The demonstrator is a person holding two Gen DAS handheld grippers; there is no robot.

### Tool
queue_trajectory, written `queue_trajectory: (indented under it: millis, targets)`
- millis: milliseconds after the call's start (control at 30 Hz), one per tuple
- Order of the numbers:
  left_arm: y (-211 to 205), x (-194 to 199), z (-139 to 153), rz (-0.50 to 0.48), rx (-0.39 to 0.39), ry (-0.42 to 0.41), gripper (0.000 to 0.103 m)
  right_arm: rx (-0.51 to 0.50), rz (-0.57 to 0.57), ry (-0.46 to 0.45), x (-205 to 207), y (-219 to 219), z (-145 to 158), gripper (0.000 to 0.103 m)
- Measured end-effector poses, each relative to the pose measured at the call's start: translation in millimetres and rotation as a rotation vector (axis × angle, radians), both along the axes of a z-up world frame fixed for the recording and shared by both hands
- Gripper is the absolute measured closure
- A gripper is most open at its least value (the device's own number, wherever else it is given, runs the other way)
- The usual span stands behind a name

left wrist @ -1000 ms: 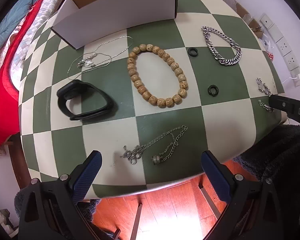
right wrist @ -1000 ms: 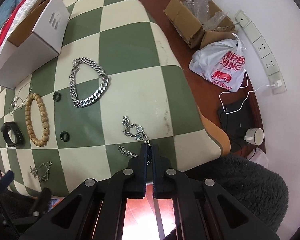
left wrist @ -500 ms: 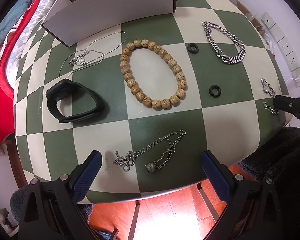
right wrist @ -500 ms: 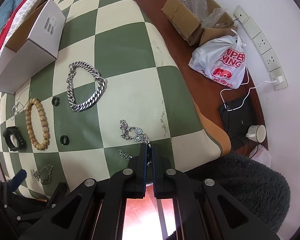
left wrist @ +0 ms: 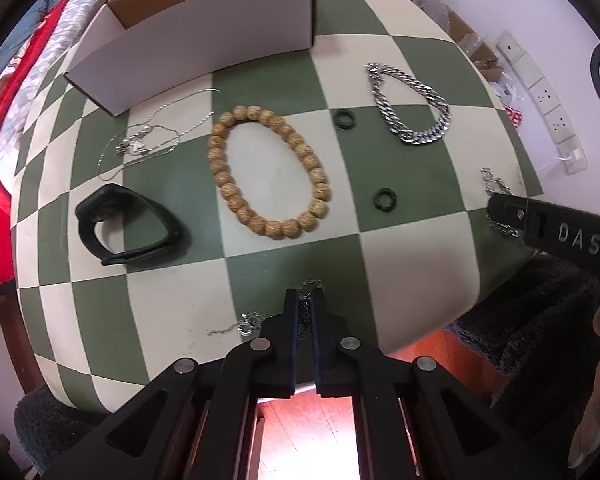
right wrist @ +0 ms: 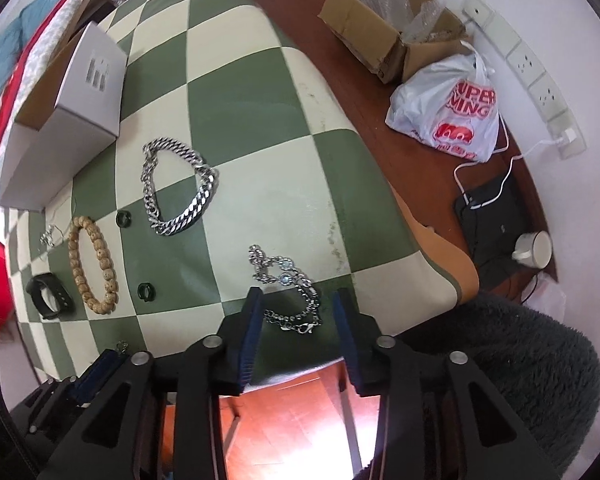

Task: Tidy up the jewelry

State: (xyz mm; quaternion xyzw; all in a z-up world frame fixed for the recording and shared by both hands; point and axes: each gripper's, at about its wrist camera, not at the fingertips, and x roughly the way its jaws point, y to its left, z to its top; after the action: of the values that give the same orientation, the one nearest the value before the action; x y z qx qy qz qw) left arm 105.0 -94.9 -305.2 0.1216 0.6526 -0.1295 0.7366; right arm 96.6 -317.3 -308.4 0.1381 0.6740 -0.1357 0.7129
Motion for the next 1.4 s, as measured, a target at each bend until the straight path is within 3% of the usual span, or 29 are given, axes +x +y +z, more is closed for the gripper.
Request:
queue_trajectory:
  millis: [200,233,267,300,500,800,900,1033,1067,1133,1167,1200,1400]
  targets:
    - [3.2,9.4,-1.3,0.04,0.012,-0.008,0.103,-0.075,0.081,0.004,6.0,23.9,0.1,0.066]
    - [3.7,11.9,-0.8,0.046,0.008,-0.006,0.103,-0.081,0.093,-0.003,6.8,26.1,0.9,0.073]
    - [7.1,12.7,0.5,0.056,0.001,-0.002,0.103,-0.087,0.109,-0.006,8.3,28.5,1.7,0.091]
    - [11.9,13.8,2.8,0.068,-0.01,0.004,0.103,-0.092,0.119,-0.003,8.9,31.4,1.9,0.099]
    - [38.4,22.7,27.7,0.125,-0.07,0.006,0.103,-0.064,0.118,-0.035,8.4,39.1,9.8,0.1]
    - [75.4,27.1,79.3,0.176,-0.14,-0.061,0.103,0.011,0.085,-0.15,4.9,42.7,54.3,0.1]
    - [74.3,29.0,71.3,0.168,-0.19,-0.015,0.102,0.031,0.082,-0.174,4.7,40.7,67.6,0.1]
    - [43.8,27.8,44.1,0.144,-0.175,0.032,0.097,0.025,0.1,-0.182,5.9,41.6,75.1,0.1]
    - [37.8,24.0,36.1,0.126,-0.131,0.03,0.09,0.024,0.1,-0.178,6.6,39.8,73.6,0.1]
    - [28.6,19.2,25.2,0.099,-0.088,0.027,0.057,0.021,0.105,-0.164,4.9,39.1,68.3,0.1]
    - [24.0,16.4,19.3,0.093,-0.065,0.026,0.033,0.02,0.102,-0.155,4.1,38.7,64.7,0.1]
    - [21.3,14.5,16.5,0.086,-0.059,0.028,0.029,0.02,0.103,-0.147,1.9,38.4,61.4,0.1]
    - [4.5,2.4,-1.8,0.071,0.0,0.028,0.029,0.019,0.093,-0.126,-4.4,35.7,50.7,0.1]
